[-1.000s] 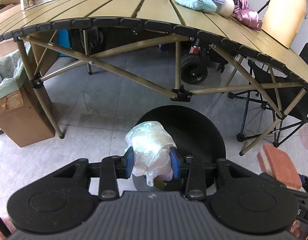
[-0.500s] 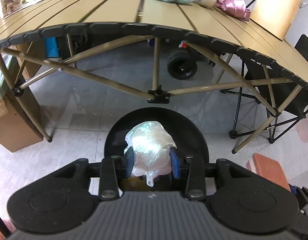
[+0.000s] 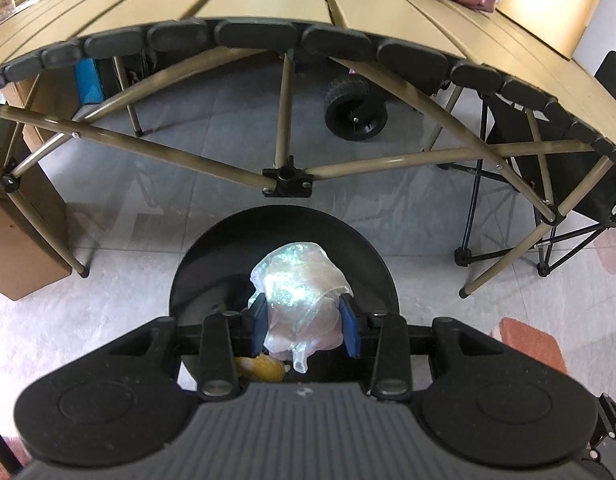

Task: Collect trash
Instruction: 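Open the left gripper to drop the plastic bag into the bin, then move the right gripper over the bin and open it to drop the sponge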

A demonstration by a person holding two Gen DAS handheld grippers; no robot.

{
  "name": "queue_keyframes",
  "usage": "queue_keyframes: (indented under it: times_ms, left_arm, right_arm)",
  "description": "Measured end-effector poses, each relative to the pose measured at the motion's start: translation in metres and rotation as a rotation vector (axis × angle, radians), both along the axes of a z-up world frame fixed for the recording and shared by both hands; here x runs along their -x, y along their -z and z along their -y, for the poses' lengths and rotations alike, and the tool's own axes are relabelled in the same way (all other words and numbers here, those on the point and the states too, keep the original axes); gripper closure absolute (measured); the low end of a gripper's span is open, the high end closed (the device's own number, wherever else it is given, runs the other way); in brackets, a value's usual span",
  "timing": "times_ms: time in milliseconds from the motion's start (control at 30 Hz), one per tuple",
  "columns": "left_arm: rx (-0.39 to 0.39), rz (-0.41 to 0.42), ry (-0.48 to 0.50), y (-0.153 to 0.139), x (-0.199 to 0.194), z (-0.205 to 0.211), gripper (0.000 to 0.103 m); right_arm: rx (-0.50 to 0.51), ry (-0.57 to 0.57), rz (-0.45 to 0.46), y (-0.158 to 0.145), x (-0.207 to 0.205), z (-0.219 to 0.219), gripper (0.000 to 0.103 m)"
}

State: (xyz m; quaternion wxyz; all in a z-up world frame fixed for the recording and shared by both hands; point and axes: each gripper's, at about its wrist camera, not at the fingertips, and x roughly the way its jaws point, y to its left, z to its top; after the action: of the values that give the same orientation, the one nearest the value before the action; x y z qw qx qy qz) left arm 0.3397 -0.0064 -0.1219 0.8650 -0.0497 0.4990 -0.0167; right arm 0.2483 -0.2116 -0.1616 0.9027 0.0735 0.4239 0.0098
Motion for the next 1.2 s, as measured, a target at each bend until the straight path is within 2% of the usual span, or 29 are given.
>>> queue_keyframes:
  times_ms: [633, 767, 867, 900, 933, 967, 1000, 1033, 1200]
  left_arm:
    - [-0.003, -0.046, 0.003, 0.01, -0.009, 0.009, 0.066]
    - [-0.006, -0.047, -0.001, 0.01, -0.009, 0.01, 0.061]
    - [-0.007, -0.052, -0.007, 0.01, -0.009, 0.01, 0.053]
    - [-0.01, -0.053, -0.006, 0.01, -0.009, 0.01, 0.043]
    - [-0.016, -0.054, -0.009, 0.01, -0.009, 0.011, 0.026]
    - [-0.024, -0.051, -0.016, 0.01, -0.009, 0.011, 0.018]
    - [-0.028, -0.047, -0.022, 0.01, -0.008, 0.011, 0.004]
    - [-0.032, -0.041, -0.027, 0.009, -0.008, 0.011, 0.001]
    - [-0.037, -0.063, -0.027, 0.012, -0.009, 0.01, 0.0]
  right_arm:
    - [-0.006, 0.014, -0.009, 0.003, -0.002, 0.002, 0.017]
    - [-0.007, 0.013, -0.009, 0.003, -0.002, 0.001, 0.017]
    - [-0.007, 0.013, -0.01, 0.003, -0.001, 0.001, 0.017]
    - [-0.008, 0.013, -0.01, 0.003, -0.001, 0.001, 0.017]
    - [-0.007, 0.013, -0.01, 0.003, -0.001, 0.0, 0.017]
    - [-0.007, 0.013, -0.01, 0.003, -0.001, 0.0, 0.017]
    - [-0.008, 0.013, -0.01, 0.004, -0.001, 0.0, 0.017]
    - [-0.007, 0.012, -0.01, 0.003, -0.001, 0.0, 0.017]
    - [-0.008, 0.013, -0.011, 0.004, -0.001, 0.0, 0.017]
